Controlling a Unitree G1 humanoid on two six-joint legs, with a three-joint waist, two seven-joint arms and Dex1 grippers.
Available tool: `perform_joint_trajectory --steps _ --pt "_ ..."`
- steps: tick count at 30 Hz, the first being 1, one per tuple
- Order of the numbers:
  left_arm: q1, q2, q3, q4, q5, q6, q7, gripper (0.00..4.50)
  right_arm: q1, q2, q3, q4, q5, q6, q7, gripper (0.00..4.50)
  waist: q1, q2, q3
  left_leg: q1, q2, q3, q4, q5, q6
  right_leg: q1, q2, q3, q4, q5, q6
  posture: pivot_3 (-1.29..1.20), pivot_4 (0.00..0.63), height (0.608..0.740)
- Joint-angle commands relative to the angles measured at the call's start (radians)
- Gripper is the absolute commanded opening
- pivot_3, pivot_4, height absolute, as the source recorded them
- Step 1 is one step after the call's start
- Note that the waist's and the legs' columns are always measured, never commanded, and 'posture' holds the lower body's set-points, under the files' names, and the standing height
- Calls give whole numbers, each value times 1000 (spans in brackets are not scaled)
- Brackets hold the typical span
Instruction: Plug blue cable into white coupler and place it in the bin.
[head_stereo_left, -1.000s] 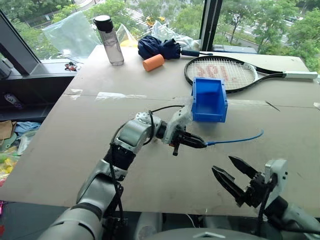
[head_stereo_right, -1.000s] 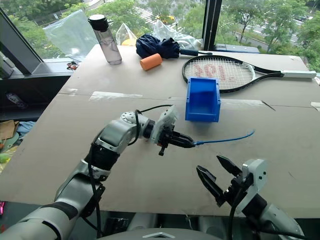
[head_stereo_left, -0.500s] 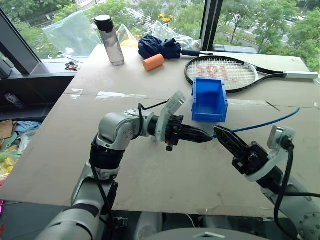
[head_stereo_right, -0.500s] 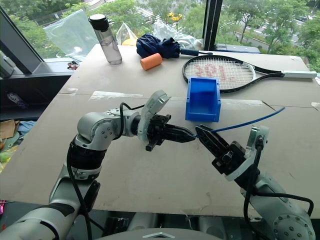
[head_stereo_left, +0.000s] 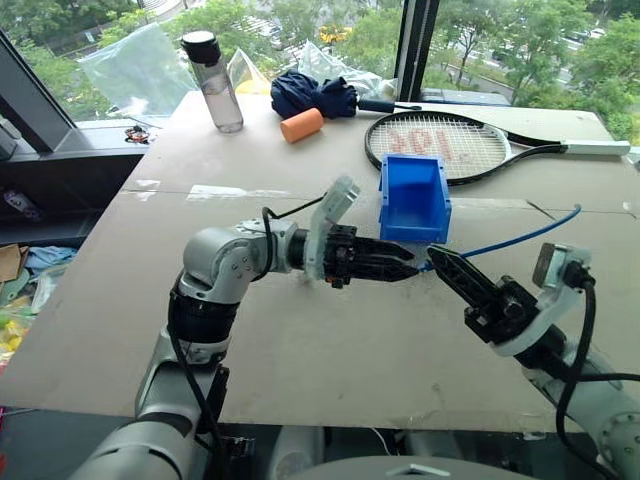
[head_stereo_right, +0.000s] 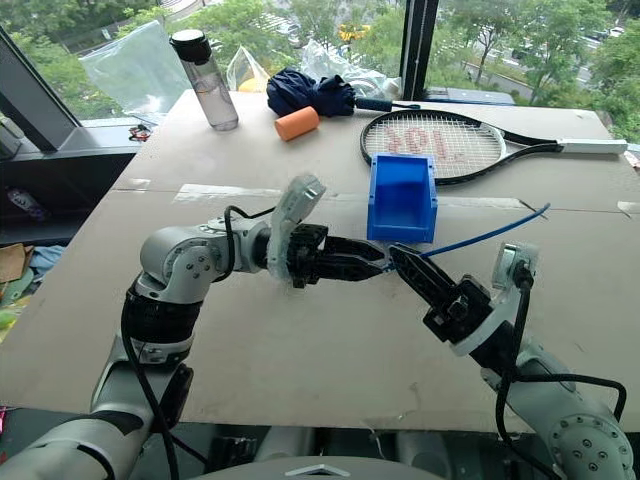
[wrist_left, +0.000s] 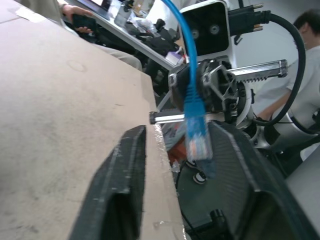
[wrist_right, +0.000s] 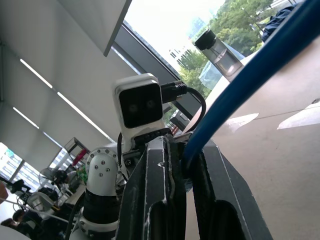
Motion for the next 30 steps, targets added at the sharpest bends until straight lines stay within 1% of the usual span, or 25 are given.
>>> perform_joint_trajectory --steps 1,2,3,4,8,11,14,22,23,24,27,30 --pt "96 106 133 -23 83 -127 93 4166 16 -13 -67 -12 17 -41 27 0 -6 1 0 0 0 0 0 0 0 0 0 0 0 0 0 0 150 740" --pt "131 138 144 -26 133 -190 115 4485 18 -15 -74 -7 16 -42 33 0 -7 1 0 2 1 -1 -2 0 0 0 0 1 0 0 0 0 150 740" --pt "174 176 136 -33 198 -277 118 4485 18 -17 -77 -1 16 -41 40 0 -8 1 0 2 1 -2 -2 0 0 0 0 2 0 0 1 0 150 740" --pt "204 199 131 -41 232 -330 117 4485 16 -19 -77 4 16 -40 46 0 -6 1 1 3 1 -2 -3 0 0 0 1 2 0 0 1 0 150 740" --pt "324 240 108 -46 379 -553 162 4485 -6 -30 -65 40 3 -24 77 0 13 1 1 3 0 -1 -5 0 0 0 -2 2 -1 -1 -1 0 150 740" --pt "364 216 90 -57 415 -609 201 4485 -27 -26 -60 63 -4 -20 86 0 25 1 1 3 0 1 -5 0 0 0 -3 4 -2 0 -2 0 150 740" --pt "397 191 66 -40 473 -673 243 4485 -40 -26 -55 74 -9 -15 92 0 25 1 1 3 0 6 -5 0 0 0 -4 4 -2 0 -1 0 150 740" --pt "416 155 4 87 573 -815 267 4485 -8 -35 -63 57 -42 -11 95 0 22 1 1 3 0 7 -5 0 0 0 -2 5 -1 0 -1 0 150 740" --pt "420 157 3 101 579 -830 263 3937 -2 -36 -68 52 -42 -12 92 0 21 1 1 3 0 7 -5 0 0 0 -2 5 -1 0 -1 0 150 740" --pt "425 161 1 114 583 -838 256 3590 6 -39 -73 46 -44 -13 89 0 20 1 1 3 0 7 -5 0 0 0 -2 5 -1 0 -1 0 150 740" --pt "422 162 -13 169 601 -877 239 2241 33 -47 -81 31 -54 -15 87 0 21 1 1 3 0 7 -5 0 0 0 -2 5 -1 0 -1 0 150 740" --pt "408 158 -25 202 599 -884 211 791 46 -50 -84 20 -66 -20 83 0 21 0 0 3 0 7 -5 0 0 0 -2 4 -1 0 -1 0 150 740"
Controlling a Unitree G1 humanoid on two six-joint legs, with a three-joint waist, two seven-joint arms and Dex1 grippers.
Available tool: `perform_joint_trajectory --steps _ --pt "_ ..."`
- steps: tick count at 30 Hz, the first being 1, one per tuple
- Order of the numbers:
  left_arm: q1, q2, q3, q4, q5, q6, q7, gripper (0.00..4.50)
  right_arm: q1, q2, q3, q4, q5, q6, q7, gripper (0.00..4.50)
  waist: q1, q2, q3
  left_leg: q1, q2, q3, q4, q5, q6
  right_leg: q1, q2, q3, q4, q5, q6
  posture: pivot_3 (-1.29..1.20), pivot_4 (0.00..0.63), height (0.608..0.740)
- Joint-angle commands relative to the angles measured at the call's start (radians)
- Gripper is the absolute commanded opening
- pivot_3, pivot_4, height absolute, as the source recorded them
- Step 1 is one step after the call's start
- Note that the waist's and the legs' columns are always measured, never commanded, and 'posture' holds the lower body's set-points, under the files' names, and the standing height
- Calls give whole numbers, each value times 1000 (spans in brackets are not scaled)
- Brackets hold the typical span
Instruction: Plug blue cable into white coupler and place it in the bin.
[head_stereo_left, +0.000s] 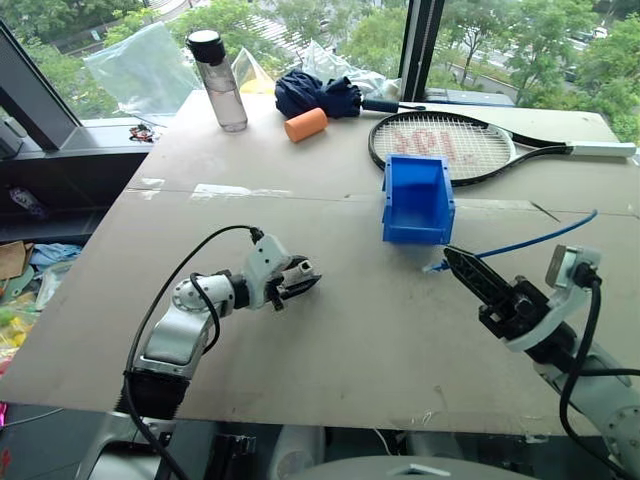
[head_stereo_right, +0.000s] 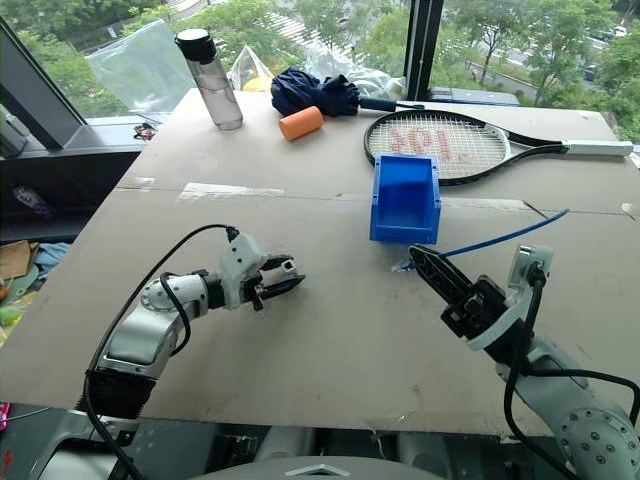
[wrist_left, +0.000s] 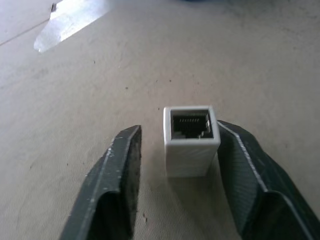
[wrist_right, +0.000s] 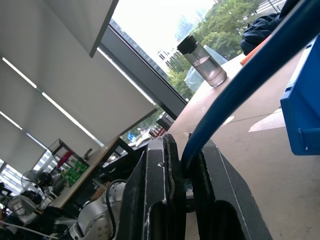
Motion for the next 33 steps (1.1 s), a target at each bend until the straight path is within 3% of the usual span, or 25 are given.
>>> perform_joint_trajectory --steps 1,8,16,22,33 --pt "-24 0 -11 14 -5 -18 -42 506 5 -11 -25 -49 -18 -17 -2 0 0 -1 -1 0 0 0 0 0 0 0 0 0 0 0 0 0 150 740" --pt "-110 -21 -95 -49 -100 60 -252 531 -129 -86 42 -11 -233 20 24 0 0 0 0 0 -1 1 0 0 0 0 0 0 0 0 0 0 150 740" --pt "-301 -89 -291 164 38 -81 -401 531 -351 -192 252 164 -552 65 222 0 1 0 0 0 -1 1 0 0 0 0 2 1 0 0 0 0 150 740" --pt "-398 -141 -351 355 122 -232 -449 531 -481 -154 383 301 -727 38 345 0 5 0 0 -2 -1 0 3 0 0 -1 3 0 0 1 2 0 150 740" --pt "-429 -153 -346 397 139 -274 -490 531 -547 -44 452 395 -875 42 428 0 3 0 0 -4 -1 -1 10 -1 3 0 2 0 1 2 3 0 150 740"
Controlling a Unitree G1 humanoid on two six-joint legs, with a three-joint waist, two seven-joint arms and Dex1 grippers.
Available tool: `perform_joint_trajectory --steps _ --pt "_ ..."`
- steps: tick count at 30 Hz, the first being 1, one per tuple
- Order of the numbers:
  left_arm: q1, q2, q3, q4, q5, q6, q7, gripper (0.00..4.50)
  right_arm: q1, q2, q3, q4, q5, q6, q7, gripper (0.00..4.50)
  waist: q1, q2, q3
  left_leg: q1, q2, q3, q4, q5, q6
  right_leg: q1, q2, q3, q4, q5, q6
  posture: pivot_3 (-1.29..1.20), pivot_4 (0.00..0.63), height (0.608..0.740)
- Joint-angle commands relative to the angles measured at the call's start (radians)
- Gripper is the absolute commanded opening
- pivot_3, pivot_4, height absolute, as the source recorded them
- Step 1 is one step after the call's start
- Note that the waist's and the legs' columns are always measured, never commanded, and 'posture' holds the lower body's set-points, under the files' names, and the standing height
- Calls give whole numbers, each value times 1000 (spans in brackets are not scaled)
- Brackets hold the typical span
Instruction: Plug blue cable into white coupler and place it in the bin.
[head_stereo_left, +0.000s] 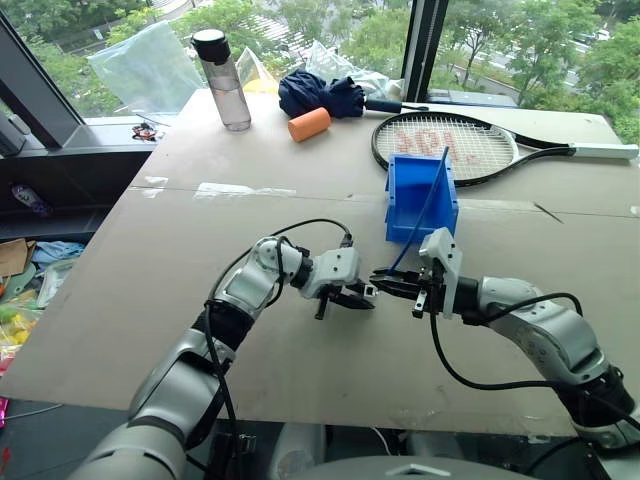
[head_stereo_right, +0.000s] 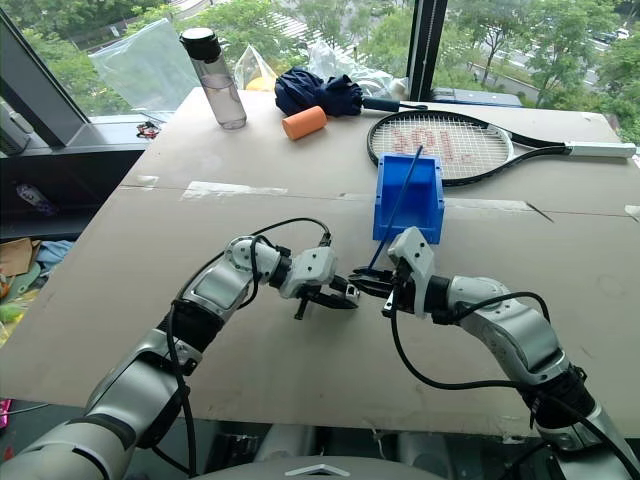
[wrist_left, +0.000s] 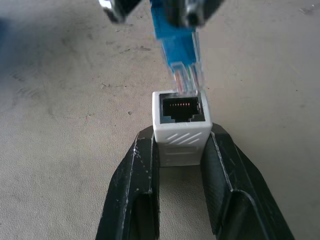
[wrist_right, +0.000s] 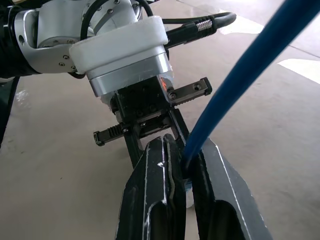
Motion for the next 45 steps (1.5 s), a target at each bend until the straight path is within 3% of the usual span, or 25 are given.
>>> perform_joint_trajectory --steps 1,19,24,29,33,38,43,45 --pt "-10 -9 -2 6 20 -4 -7 531 -21 19 6 8 -37 -5 28 0 0 0 0 0 0 0 0 0 0 0 0 0 0 0 0 0 150 740" --pt "-20 -16 9 -1 24 -1 -20 531 -86 -58 239 151 -420 -104 184 0 -2 1 -5 2 0 0 2 0 0 1 0 0 3 0 -1 0 150 740" --pt "0 -1 34 -57 -5 51 -23 531 -68 -17 179 161 -395 -115 177 0 -3 1 -6 4 0 0 2 0 0 2 0 0 5 -1 -2 0 150 740" --pt "89 73 148 -293 -148 300 -11 2769 -3 50 -55 48 -223 -61 113 0 -9 2 -5 3 1 0 2 0 0 0 1 0 7 0 0 0 150 740" --pt "305 137 380 -669 -328 552 173 4473 -57 51 -324 -11 -12 119 19 0 -25 4 -2 2 2 -1 1 0 0 -2 0 0 9 0 0 0 150 740" --pt "458 132 506 -921 -426 682 359 4473 -320 23 -417 207 31 268 -32 0 -30 6 1 3 1 -4 1 0 0 -4 -1 0 10 0 1 0 150 740" --pt "501 107 513 -988 -436 686 471 4473 -607 27 -341 658 -81 227 43 0 -27 6 1 4 1 0 0 0 0 -1 0 0 10 -1 -2 0 150 740" --pt "504 98 506 -994 -435 678 503 4500 -693 38 -310 835 -138 167 78 802 -27 6 1 4 1 1 -1 0 0 -2 -1 1 9 -1 -2 0 150 740"
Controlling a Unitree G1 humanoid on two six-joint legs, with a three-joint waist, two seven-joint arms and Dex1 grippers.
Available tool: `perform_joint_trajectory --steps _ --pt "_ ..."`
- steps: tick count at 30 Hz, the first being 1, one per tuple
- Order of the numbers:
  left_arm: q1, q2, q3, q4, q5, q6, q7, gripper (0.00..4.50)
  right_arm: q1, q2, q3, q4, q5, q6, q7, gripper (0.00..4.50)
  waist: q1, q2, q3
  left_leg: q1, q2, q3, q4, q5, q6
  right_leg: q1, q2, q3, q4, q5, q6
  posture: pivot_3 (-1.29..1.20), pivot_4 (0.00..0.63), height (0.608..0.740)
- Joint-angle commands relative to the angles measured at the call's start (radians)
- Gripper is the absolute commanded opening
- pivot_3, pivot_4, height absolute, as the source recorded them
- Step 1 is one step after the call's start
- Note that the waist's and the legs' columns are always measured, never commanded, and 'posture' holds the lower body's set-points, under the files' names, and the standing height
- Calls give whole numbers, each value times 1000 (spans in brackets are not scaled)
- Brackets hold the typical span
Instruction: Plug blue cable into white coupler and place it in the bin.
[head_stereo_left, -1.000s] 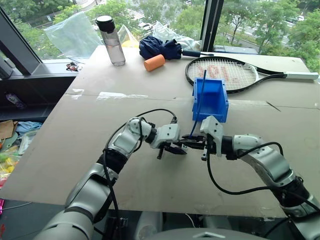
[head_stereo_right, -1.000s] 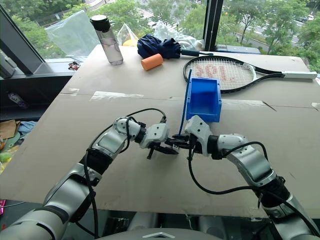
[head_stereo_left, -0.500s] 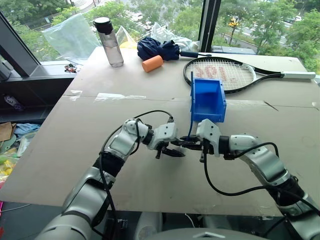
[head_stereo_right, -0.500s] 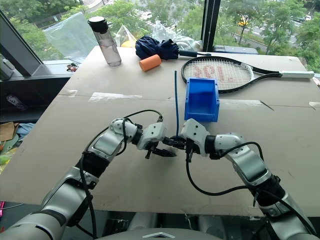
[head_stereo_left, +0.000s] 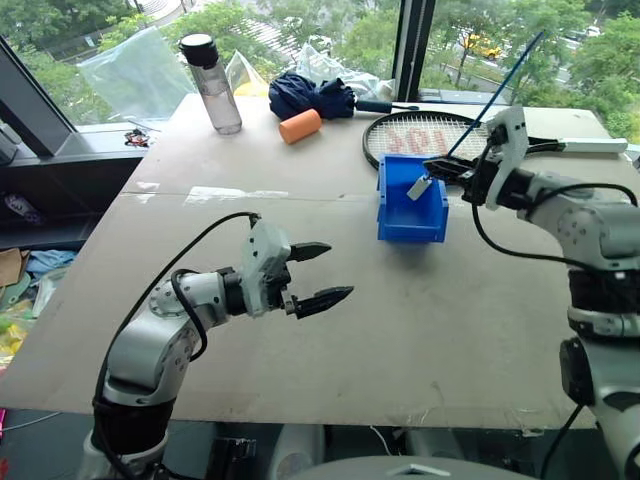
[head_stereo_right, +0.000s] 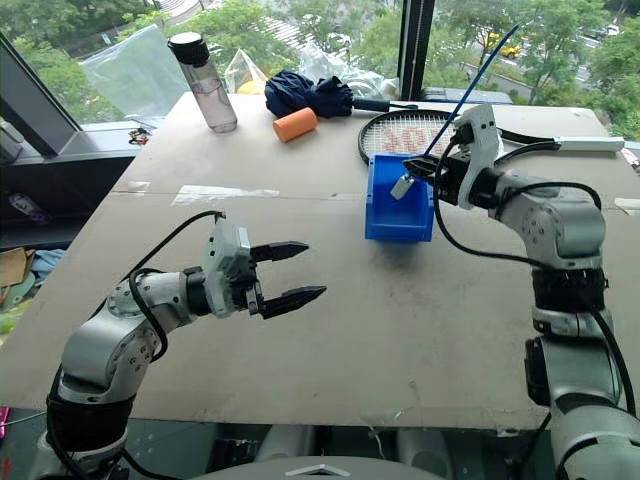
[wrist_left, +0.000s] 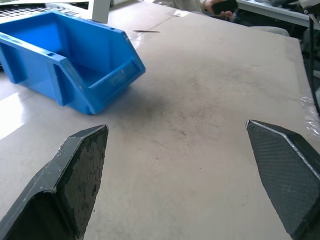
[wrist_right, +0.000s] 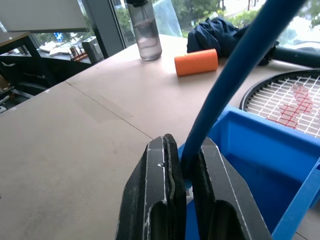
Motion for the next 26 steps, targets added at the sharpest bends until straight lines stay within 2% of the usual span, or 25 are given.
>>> perform_joint_trajectory --steps 1,3,5,7,9,11,13,16,21,26 --pt "2 -15 0 -47 -8 -22 60 4500 -130 8 45 267 -92 -109 84 1020 -1 0 0 0 0 0 0 0 0 0 0 0 -1 0 0 0 150 740" --pt "11 -24 -8 -50 -3 -39 82 4500 -180 -5 62 362 -141 -165 108 1922 -1 0 0 -1 0 1 -2 0 0 0 0 0 -3 1 2 0 150 740" --pt "16 -27 -13 -56 -7 -42 96 4500 -187 -29 65 371 -161 -189 147 2915 1 0 0 -2 0 1 -4 0 0 -2 -1 0 -5 1 2 0 150 740" --pt "25 -22 -16 -63 -10 -41 108 4500 -142 -74 46 282 -148 -177 197 3974 1 0 0 -4 -1 1 -7 0 0 -3 -2 0 -8 2 2 0 150 740" --pt "46 -2 -22 -74 -9 -39 104 4500 -10 -151 22 104 -143 -211 243 3974 11 -1 -1 -4 -1 1 -9 0 0 -2 -2 0 -10 2 2 0 150 740" --pt "79 22 -14 -83 -25 -30 91 4500 225 -254 -34 -155 -132 -277 299 3974 26 -1 -1 -5 -1 -1 -11 0 0 -2 -3 -2 -12 2 2 0 150 740" --pt "110 48 1 -93 -43 -26 83 4500 433 -308 -138 -363 -86 -294 323 3974 35 -2 -1 -6 -1 -2 -13 0 0 -2 -4 -4 -13 1 3 0 150 740" --pt "169 95 53 -113 -83 -12 64 4500 762 -331 -383 -657 16 -255 345 3974 23 2 0 -4 -1 -1 -13 0 0 -2 -4 -3 -11 0 4 0 150 740" --pt "277 183 141 -132 -122 -12 9 4500 1196 -285 -696 -873 12 -296 389 3974 4 0 1 9 1 3 -13 0 0 6 -1 1 -10 -5 4 0 150 740" --pt "325 249 201 -100 -142 -32 -60 4500 1452 -207 -821 -893 -10 -413 450 3974 1 -1 2 13 2 4 -13 -1 0 8 -2 5 -10 -6 4 0 150 740"
